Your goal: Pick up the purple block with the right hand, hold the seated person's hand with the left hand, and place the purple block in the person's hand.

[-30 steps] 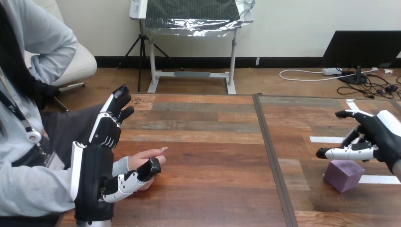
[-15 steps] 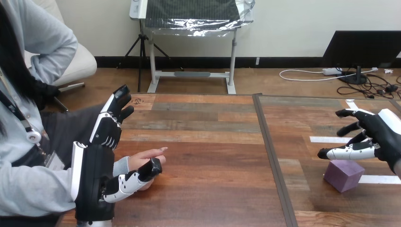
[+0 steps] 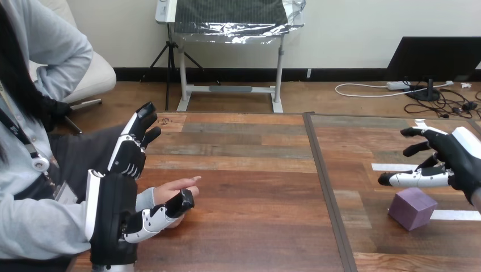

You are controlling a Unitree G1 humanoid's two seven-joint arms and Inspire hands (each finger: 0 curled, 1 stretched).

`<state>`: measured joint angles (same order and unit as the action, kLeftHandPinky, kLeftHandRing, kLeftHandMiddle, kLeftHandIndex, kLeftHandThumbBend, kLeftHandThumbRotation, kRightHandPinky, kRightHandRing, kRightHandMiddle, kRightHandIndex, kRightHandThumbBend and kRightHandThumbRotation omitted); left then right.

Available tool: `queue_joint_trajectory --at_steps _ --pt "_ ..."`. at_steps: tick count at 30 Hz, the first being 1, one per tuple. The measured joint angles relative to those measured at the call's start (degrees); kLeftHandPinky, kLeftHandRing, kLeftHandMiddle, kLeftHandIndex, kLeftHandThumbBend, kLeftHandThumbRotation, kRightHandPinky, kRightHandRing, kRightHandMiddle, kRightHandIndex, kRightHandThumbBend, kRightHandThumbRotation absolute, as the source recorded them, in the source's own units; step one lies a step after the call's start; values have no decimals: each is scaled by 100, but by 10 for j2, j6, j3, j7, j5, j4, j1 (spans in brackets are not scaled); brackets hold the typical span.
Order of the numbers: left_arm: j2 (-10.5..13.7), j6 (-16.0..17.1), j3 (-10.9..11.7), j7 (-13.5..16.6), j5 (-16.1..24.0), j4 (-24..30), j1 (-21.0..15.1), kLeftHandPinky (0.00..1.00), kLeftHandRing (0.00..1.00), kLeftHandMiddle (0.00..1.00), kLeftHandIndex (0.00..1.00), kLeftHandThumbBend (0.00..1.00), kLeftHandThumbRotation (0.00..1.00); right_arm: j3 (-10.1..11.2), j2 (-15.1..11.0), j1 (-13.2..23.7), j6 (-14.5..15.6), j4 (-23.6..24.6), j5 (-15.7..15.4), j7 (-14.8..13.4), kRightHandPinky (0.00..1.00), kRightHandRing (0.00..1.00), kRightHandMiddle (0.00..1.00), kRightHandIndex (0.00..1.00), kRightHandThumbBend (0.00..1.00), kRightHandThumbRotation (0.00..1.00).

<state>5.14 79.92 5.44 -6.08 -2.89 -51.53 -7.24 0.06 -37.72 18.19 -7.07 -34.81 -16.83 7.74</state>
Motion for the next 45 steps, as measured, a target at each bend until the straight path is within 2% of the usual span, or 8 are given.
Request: queue_joint_trajectory --at_steps 3,6,8,11,16,18,24,45 --pt "0 0 0 -1 -1 0 0 87 92 92 89 100 61 0 0 0 1 2 0 0 34 49 73 86 100 29" --pt "0 0 0 -2 -1 0 0 87 92 92 89 100 60 0 -1 0 2 3 -1 0 35 48 73 86 100 29" --pt "0 0 0 -2 -1 0 0 87 91 92 89 100 61 0 -1 0 2 3 -1 0 29 39 57 86 100 29" --pt "0 0 1 -2 0 0 0 86 91 92 89 100 61 0 -2 0 2 2 -2 0 25 31 44 86 100 29" --pt "0 0 0 -2 -1 0 0 86 91 92 89 100 61 0 -5 0 -2 -6 -4 0 18 18 26 87 100 32" --pt "0 0 1 -3 -1 0 0 86 91 92 89 100 61 0 -5 0 -3 -11 -4 0 16 16 23 87 100 32" --pt "0 0 1 -3 0 0 0 86 91 92 89 100 62 0 -8 0 -5 -31 -12 0 14 12 19 88 100 36" --pt "1 0 1 -7 -2 0 0 85 91 92 89 100 62 -6 -8 12 -17 -128 -33 -1 14 12 21 90 100 38"
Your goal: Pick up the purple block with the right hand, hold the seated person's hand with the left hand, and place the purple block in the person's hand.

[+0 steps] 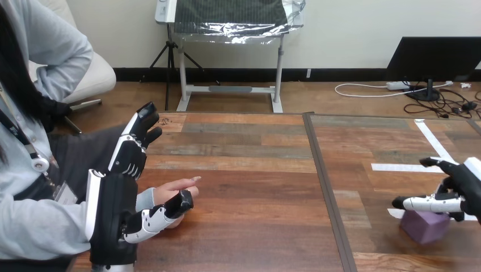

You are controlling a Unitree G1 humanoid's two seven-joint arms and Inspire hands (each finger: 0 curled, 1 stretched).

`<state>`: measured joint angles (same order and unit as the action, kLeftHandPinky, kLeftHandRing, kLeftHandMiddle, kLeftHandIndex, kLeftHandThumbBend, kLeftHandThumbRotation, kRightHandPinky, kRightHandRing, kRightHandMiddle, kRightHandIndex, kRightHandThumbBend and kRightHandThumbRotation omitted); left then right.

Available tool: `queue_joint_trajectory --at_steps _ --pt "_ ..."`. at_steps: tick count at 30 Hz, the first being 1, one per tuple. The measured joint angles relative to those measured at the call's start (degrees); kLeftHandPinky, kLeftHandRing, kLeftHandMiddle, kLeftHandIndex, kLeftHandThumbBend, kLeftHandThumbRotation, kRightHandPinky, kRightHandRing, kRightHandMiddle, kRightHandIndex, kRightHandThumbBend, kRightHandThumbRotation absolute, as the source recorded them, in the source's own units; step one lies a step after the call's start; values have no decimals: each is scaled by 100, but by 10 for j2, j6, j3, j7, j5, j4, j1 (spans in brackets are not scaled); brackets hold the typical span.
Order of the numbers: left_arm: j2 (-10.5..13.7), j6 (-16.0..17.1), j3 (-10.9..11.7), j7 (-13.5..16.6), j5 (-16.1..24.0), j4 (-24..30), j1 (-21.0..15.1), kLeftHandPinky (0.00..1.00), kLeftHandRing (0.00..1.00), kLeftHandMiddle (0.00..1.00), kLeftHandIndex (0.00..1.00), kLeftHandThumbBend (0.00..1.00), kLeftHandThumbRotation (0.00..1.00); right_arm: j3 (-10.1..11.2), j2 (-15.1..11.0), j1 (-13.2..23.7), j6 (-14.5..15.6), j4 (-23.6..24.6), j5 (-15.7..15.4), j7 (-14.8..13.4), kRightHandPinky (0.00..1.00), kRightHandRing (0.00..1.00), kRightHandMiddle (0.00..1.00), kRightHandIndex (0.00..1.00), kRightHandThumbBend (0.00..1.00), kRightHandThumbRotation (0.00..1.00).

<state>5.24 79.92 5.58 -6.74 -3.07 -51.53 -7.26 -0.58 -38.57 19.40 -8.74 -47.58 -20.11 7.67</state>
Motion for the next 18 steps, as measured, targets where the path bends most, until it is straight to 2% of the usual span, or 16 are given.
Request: queue_joint_trajectory --at_steps 7,18 --pt "1 0 0 -1 -2 0 0 86 91 92 89 100 62 -7 0 17 -4 -29 -8 -4 12 12 21 90 99 38" --pt "4 0 -1 -7 -14 0 0 86 92 92 89 100 59 -13 0 28 -12 -47 -12 -10 11 10 19 90 99 39"
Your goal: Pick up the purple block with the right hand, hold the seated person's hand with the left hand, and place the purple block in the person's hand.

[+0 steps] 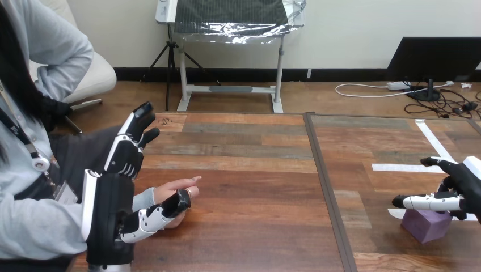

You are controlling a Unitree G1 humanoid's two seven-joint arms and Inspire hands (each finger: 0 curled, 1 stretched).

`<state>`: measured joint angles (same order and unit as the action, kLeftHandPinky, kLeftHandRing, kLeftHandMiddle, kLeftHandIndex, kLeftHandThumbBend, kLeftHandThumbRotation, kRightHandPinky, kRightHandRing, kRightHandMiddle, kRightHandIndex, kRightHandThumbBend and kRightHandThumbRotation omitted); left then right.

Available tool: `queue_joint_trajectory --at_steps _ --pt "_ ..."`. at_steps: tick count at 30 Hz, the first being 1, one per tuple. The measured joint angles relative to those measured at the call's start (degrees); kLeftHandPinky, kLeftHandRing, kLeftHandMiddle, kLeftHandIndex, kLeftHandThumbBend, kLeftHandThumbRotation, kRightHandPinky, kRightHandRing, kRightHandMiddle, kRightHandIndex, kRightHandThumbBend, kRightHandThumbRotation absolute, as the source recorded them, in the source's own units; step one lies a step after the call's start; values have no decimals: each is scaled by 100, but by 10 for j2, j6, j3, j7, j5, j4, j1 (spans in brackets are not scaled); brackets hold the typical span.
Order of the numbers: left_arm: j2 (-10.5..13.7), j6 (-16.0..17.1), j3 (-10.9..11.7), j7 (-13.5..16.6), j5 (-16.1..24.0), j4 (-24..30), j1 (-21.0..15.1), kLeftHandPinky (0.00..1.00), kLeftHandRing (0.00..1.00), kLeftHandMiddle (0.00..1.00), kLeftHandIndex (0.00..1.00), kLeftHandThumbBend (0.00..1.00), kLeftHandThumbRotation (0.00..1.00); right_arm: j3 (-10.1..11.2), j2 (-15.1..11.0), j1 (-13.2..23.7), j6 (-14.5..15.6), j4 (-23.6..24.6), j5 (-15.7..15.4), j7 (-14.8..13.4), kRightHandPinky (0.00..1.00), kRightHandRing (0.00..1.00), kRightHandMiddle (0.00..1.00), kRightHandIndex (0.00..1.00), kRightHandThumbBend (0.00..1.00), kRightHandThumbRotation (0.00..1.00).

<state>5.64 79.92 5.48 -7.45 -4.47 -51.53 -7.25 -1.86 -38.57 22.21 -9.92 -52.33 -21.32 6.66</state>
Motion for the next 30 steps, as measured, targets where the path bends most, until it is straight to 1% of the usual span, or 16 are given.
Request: queue_joint_trajectory --at_steps 12,23,30 --pt "2 0 0 -2 0 0 0 85 92 92 88 100 59 0 0 0 -2 0 0 0 11 11 20 89 96 35" --pt "2 0 0 -5 0 0 0 86 92 92 88 100 59 0 0 0 -1 1 1 1 13 12 21 90 92 30" --pt "2 0 0 -7 -2 0 0 86 91 92 88 100 59 0 0 0 3 5 1 2 14 13 22 90 93 32"
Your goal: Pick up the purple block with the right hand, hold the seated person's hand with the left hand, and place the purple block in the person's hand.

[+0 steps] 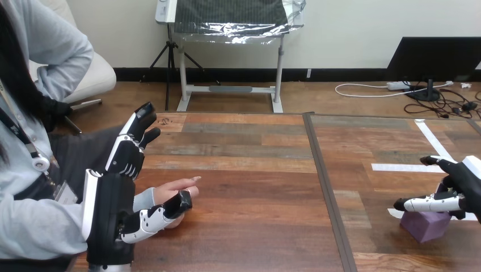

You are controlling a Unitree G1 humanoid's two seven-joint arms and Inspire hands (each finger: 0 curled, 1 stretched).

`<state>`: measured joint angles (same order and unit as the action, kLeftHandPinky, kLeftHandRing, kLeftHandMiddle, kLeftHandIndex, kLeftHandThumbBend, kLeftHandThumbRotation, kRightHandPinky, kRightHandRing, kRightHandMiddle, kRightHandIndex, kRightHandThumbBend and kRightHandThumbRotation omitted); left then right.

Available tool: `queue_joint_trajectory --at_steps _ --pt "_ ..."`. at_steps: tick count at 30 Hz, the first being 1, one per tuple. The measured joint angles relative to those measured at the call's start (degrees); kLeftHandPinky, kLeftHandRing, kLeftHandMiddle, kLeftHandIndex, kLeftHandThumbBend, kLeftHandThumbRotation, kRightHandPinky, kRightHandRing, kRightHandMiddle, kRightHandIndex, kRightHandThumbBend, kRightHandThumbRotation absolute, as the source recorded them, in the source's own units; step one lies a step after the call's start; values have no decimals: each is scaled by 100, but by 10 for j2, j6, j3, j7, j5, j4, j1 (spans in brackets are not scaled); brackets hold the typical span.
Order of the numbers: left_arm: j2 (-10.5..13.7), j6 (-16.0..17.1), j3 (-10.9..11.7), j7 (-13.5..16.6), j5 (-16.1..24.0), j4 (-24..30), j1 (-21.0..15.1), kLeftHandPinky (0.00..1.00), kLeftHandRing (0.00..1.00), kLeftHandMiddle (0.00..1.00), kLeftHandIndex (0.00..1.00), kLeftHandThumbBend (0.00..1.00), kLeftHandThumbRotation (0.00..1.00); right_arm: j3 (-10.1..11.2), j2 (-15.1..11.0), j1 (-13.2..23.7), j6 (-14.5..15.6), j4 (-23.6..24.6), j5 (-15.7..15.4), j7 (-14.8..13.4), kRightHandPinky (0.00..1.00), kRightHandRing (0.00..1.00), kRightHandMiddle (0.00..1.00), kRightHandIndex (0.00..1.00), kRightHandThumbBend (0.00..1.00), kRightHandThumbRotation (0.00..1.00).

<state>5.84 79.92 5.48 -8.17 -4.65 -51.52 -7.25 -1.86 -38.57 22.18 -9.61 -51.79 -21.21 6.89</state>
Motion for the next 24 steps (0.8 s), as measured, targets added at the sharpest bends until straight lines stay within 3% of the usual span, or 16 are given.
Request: queue_joint_trajectory --at_steps 24 --pt "0 0 1 -1 2 0 0 87 92 92 89 100 59 0 0 -7 6 37 6 17 15 13 22 90 97 34"
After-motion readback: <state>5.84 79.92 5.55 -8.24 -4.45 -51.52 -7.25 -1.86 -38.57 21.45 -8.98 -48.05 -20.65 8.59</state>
